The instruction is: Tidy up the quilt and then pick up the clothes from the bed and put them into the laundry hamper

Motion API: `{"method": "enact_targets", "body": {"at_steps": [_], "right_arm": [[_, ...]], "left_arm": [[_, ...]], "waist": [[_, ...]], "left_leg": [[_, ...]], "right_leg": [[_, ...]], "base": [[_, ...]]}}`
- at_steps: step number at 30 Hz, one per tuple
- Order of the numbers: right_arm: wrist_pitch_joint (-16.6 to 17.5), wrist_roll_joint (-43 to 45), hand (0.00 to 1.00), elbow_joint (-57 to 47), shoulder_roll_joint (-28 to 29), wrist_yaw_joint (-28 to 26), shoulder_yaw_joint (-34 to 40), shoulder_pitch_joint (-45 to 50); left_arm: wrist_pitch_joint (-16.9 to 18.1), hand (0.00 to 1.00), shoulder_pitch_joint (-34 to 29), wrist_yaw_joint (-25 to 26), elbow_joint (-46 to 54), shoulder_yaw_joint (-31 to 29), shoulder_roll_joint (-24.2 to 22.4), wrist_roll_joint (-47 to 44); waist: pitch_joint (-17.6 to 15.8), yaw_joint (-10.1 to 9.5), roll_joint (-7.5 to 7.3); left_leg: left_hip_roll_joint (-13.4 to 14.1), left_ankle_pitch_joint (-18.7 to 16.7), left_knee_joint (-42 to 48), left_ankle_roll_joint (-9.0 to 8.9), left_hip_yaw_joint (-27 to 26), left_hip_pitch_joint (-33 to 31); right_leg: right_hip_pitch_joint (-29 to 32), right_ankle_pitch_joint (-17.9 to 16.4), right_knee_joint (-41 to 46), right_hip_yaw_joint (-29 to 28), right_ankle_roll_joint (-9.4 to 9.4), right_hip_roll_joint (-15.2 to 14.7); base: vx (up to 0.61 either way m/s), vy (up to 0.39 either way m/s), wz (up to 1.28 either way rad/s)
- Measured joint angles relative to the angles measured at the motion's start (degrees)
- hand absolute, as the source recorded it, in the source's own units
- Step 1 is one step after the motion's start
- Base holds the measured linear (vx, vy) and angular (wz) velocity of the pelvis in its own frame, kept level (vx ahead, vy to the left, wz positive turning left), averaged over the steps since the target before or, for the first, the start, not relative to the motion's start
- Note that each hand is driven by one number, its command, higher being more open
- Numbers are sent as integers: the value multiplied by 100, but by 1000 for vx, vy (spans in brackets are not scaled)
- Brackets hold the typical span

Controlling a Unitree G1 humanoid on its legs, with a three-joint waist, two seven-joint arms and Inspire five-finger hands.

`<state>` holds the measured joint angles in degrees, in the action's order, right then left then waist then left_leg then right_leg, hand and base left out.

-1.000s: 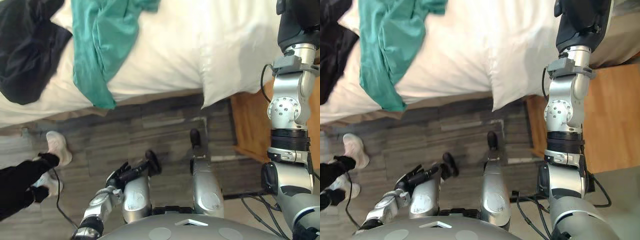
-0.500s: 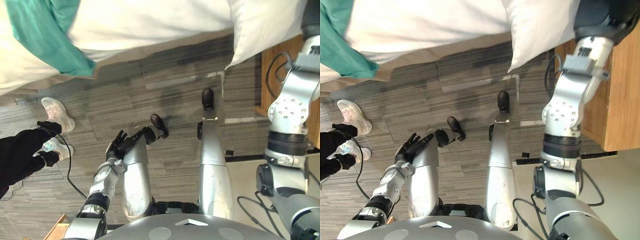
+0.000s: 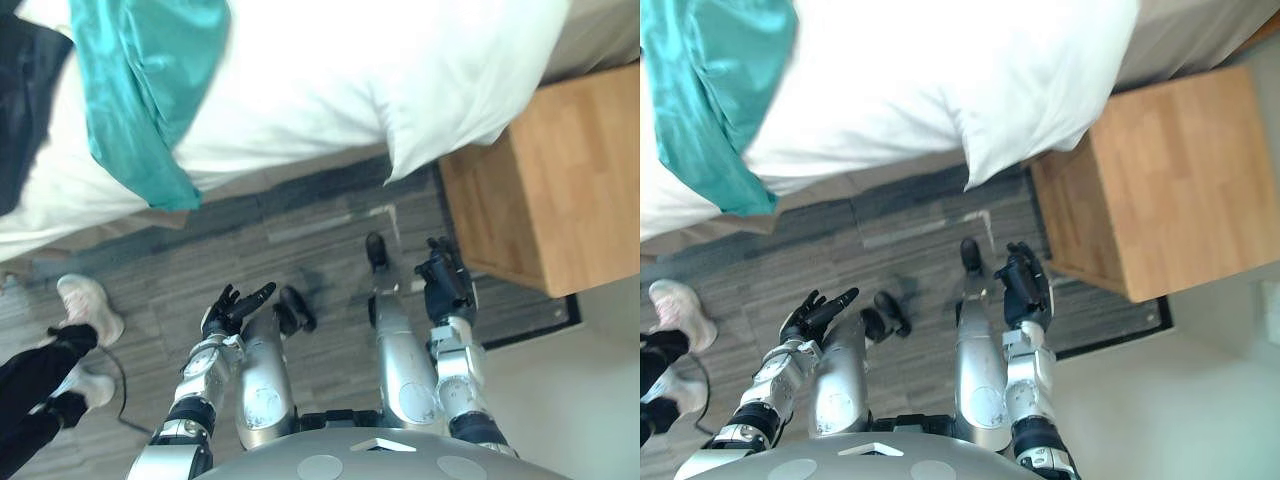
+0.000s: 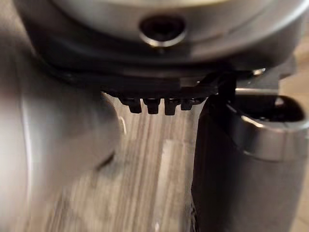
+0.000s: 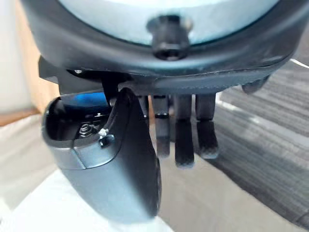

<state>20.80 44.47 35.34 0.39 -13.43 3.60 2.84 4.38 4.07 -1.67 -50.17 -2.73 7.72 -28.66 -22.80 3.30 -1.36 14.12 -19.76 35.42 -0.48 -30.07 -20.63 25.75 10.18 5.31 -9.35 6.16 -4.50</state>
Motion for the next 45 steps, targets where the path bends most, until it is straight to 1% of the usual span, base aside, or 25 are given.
{"method": "enact_targets", "body": {"at_steps": [1, 2, 4, 5, 6, 7, 9, 10, 11, 13, 15, 16, 19, 20, 22, 25, 28, 29, 34, 36, 39, 42, 43, 44, 45], "right_arm": [[0, -180, 100, 179, 21, -26, -99, 129], [-8, -390, 100, 420, 55, -29, -113, 218], [-24, -713, 100, 770, 61, -37, -133, 339], [-43, -993, 100, 1011, 50, -30, -124, 396], [-72, -1126, 100, 1054, 34, -14, -102, 418], [-73, -1290, 100, 1161, -8, -19, -86, 431], [-87, -1504, 100, 1312, -55, -15, -64, 435], [-131, -1612, 100, 1436, -69, -10, -48, 437], [-153, -1760, 100, 1527, -79, -2, -33, 438], [-305, -1999, 100, 1722, -121, 40, -50, 423], [-504, -2105, 100, 1803, -184, 93, -35, 367], [-672, -2197, 100, 1904, -263, 121, -38, 300], [-908, -2576, 100, 2086, -429, 179, 31, 281], [-1052, -2701, 100, 2188, -466, 223, 69, 287], [-1183, -3081, 100, 2230, -508, 366, 153, 252], [-1251, -3301, 100, 2231, -504, 522, 243, 251], [-1265, -3298, 100, 2221, -489, 649, 269, 251], [-1392, -3293, 100, 2217, -467, 625, 539, 275], [-1392, -3294, 100, 2216, -466, 619, 529, 276], [-1392, -3276, 100, 2214, -465, 607, 496, 277], [-1371, -3169, 100, 2188, -461, 441, 483, 282], [-1248, -2760, 100, 2191, -489, 286, 498, 304], [-1196, -2715, 100, 2202, -497, 237, 497, 304], [-1144, -2713, 100, 2229, -511, 149, 515, 305], [-1136, -2713, 100, 2239, -518, 105, 545, 306]], "left_arm": [[-83, 100, -2, -104, -88, 65, -135, 3], [-141, 100, -9, -227, -185, 216, -289, 5], [-252, 100, -9, -411, -303, 391, -495, 9], [-328, 100, -9, -516, -373, 481, -647, 26], [-363, 100, -12, -563, -403, 494, -712, 78], [-447, 100, -11, -636, -451, 496, -809, 251], [-559, 100, -17, -698, -509, 491, -847, 453], [-637, 100, -52, -715, -573, 441, -832, 536], [-689, 100, -115, -715, -574, 390, -824, 644], [-720, 100, -413, -712, -641, 171, -763, 902], [-757, 100, -462, -682, -730, 115, -687, 1041], [-745, 100, -466, -687, -809, 49, -652, 1100], [-712, 100, -475, -750, -925, -42, -617, 1099], [-714, 100, -480, -809, -979, -61, -598, 1099], [-725, 100, -483, -916, -1050, -130, -567, 1104], [-726, 100, -496, -970, -1063, -262, -567, 1128], [-714, 100, -510, -968, -1058, -277, -561, 1126], [-946, 100, -673, -588, -1043, -508, -556, 1128], [-947, 100, -674, -587, -1047, -510, -562, 1128], [-936, 100, -673, -602, -1039, -537, -553, 1106], [-837, 100, -665, -610, -1033, -663, -563, 992], [-666, 100, -637, -648, -1032, -690, -556, 692], [-606, 100, -631, -678, -1030, -682, -547, 571], [-548, 100, -627, -736, -1016, -606, -507, 419], [-540, 100, -624, -798, -1006, -573, -461, 356]], "waist": [[258, -13, -77], [544, -22, -106], [856, -27, -99], [985, -14, -46], [1051, -19, -39], [1148, 1, -7], [1189, 12, 4], [1257, 9, -10], [1326, 8, -29], [1489, -25, -58], [1567, -20, -13], [1590, -32, 33], [1598, -72, 166], [1602, -71, 190], [1601, -46, 199], [1599, -37, 198], [1597, -108, 188], [1634, -169, 340], [1629, -169, 332], [1613, -177, 306], [1591, -175, 306], [1515, -154, 305], [1485, -140, 296], [1459, -107, 264], [1440, -72, 230]], "left_leg": [[-45, 62, -231, -99, -35, 228], [-90, 141, -495, -193, -72, 449], [-159, 258, -904, -322, -131, 854], [-167, 328, -1140, -404, -149, 1125], [-174, 368, -1260, -444, -163, 1241], [-181, 439, -1459, -509, -157, 1473], [-178, 560, -1729, -566, -85, 1838], [-176, 636, -1881, -612, 13, 2013], [-177, 673, -1961, -633, 36, 2077], [-166, 790, -2211, -718, 8, 2305], [-210, 886, -2379, -755, -46, 2376], [-222, 954, -2508, -779, -151, 2480], [-254, 1048, -2769, -832, -427, 2767], [-256, 1053, -2804, -835, -489, 2848], [-264, 1062, -2856, -845, -578, 2970], [-261, 1062, -2867, -847, -573, 3094], [-272, 1061, -2874, -846, -572, 3182], [-209, 1160, -3171, -841, -549, 3487], [-261, 1160, -3156, -841, -550, 3494], [-266, 1159, -3087, -839, -565, 3466], [-250, 1149, -2934, -822, -592, 3253], [-154, 1141, -2417, -806, -552, 2868], [-131, 1168, -2223, -768, -518, 2752], [-132, 1264, -1972, -679, -390, 2567], [-147, 1306, -1830, -684, -305, 2461]], "right_leg": [[-252, 46, -242, 110, 14, -33], [-424, 72, -386, 156, -21, -64], [-722, 80, -557, 272, -34, -69], [-914, 72, -588, 331, -46, -27], [-984, 55, -585, 361, -71, -5], [-1153, -13, -576, 471, -155, 30], [-1430, -190, -450, 670, -231, 84], [-1535, -371, -287, 823, -282, 106], [-1536, -473, -177, 887, -304, 116], [-1516, -761, 143, 1133, -436, 160], [-1512, -773, 111, 1159, -455, 203], [-1570, -677, -55, 1063, -464, 261], [-1804, -409, -518, 827, -467, 382], [-1898, -336, -655, 768, -474, 416], [-2074, -186, -933, 701, -482, 469], [-2207, -172, -985, 694, -481, 475], [-2282, -203, -1024, 695, -501, 460], [-2474, -339, -1026, 1043, -553, 547], [-2475, -336, -1030, 1025, -538, 502], [-2416, -406, -1031, 993, -574, 477], [-2246, -405, -1028, 1204, -577, 393], [-2107, -403, -1025, 1531, -575, 230], [-2088, -403, -1022, 1625, -575, 153], [-2102, -402, -1012, 1758, -574, -12], [-2114, -400, -991, 1793, -571, -110]], "base": [[126, -123, 0], [135, -121, -1], [156, -139, -6], [152, -148, -8], [153, -169, -2], [126, -161, 9], [71, -114, 32], [25, -95, 37], [36, -148, 30], [18, -136, 5], [-4, -84, -14], [-2, -64, -31], [5, -42, -48], [-11, -19, -41], [-42, -22, -23], [-68, 11, -2], [-89, 29, 1], [-70, 31, -1], [-102, 50, -1], [-103, 25, -7], [-138, 19, -8], [-92, 23, 7], [-43, 25, 21], [-6, 31, 27], [38, 43, 49]]}}
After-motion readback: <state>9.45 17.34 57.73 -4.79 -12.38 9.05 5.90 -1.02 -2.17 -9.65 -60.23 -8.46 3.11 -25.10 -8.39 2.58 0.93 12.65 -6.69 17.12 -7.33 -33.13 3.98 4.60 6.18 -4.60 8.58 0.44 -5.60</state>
